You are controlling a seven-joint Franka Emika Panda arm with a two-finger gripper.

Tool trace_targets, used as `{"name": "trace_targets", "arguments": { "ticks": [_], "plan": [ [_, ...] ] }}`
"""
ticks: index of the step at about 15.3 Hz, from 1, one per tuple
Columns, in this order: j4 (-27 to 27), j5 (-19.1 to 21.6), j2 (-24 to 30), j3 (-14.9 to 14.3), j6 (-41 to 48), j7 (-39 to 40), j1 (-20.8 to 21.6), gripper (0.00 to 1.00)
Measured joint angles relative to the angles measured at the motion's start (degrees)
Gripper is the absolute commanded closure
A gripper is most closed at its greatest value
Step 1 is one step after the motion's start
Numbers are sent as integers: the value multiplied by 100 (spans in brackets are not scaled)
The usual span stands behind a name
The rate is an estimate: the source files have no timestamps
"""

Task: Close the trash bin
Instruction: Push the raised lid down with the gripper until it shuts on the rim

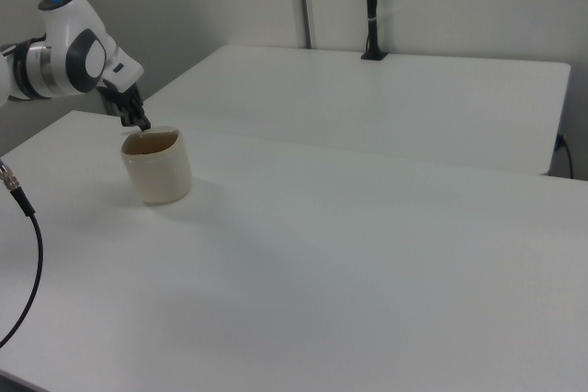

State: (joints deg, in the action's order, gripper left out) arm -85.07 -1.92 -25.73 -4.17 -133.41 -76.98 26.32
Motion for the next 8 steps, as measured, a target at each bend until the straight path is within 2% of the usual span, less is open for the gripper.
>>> {"name": "trace_targets", "arguments": {
  "ticks": [8],
  "plan": [
    [-185, -15, 16, 0, 302, 227, -30, 100]
  ]
}}
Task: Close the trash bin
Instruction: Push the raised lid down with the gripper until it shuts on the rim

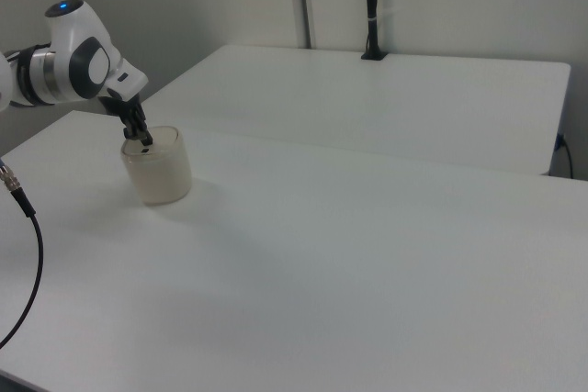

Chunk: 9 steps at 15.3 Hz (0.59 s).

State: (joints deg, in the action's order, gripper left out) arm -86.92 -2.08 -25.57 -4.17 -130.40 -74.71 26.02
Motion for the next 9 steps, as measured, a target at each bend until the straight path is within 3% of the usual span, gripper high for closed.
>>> {"name": "trace_targets", "arguments": {
  "ticks": [9],
  "plan": [
    [-72, 0, 124, 58, 346, 109, -11, 100]
  ]
}}
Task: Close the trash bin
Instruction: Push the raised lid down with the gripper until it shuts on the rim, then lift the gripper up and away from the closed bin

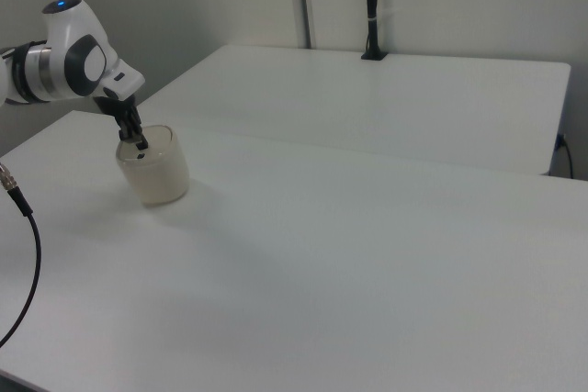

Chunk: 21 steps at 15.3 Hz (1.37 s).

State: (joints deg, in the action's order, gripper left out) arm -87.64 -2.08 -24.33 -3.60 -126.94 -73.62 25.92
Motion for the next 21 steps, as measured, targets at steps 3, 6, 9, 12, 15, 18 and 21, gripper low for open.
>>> {"name": "trace_targets", "arguments": {
  "ticks": [3, 6, 9, 12, 15, 18, 21],
  "plan": [
    [2, 0, 38, 12, 22, 0, -50, 100],
    [60, 0, 170, 22, 131, 1, -139, 100],
    [142, 0, 464, 34, 367, 7, -229, 100],
    [157, 2, 844, 47, 909, 292, -392, 100],
    [156, 103, 1216, 55, 1537, 855, -662, 100],
    [127, 349, 1683, 58, 2179, 1638, -1001, 100],
    [37, 430, 2109, 62, 2735, 2267, -1364, 100]
  ]
}}
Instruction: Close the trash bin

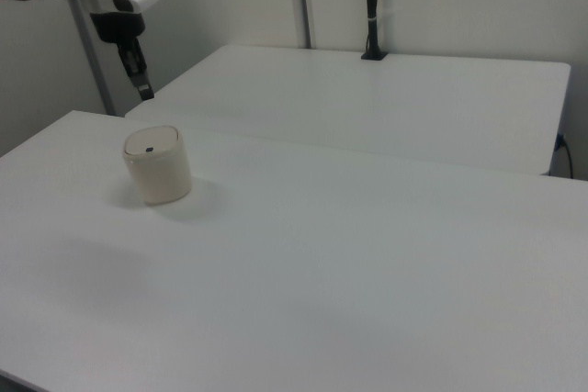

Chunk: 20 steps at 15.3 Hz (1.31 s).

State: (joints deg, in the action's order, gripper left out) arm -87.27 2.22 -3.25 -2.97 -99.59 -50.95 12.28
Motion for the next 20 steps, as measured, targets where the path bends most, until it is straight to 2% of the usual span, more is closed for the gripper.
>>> {"name": "trace_targets", "arguments": {
  "ticks": [4, 10, 13, 14, 15, 17, 20],
  "plan": [
    [-312, 109, 399, 13, 160, 963, -555, 100],
    [-465, 214, 568, 21, 199, 2574, -985, 100],
    [-465, 214, 603, -6, 203, 3571, -1096, 76],
    [-465, 214, 605, -21, 203, 3845, -1123, 60],
    [-466, 200, 605, -29, 203, 4086, -1143, 33],
    [-471, 54, 605, -37, 203, 4448, -1149, 1],
    [-487, -299, 604, -38, 203, 4698, -1147, 0]
  ]
}}
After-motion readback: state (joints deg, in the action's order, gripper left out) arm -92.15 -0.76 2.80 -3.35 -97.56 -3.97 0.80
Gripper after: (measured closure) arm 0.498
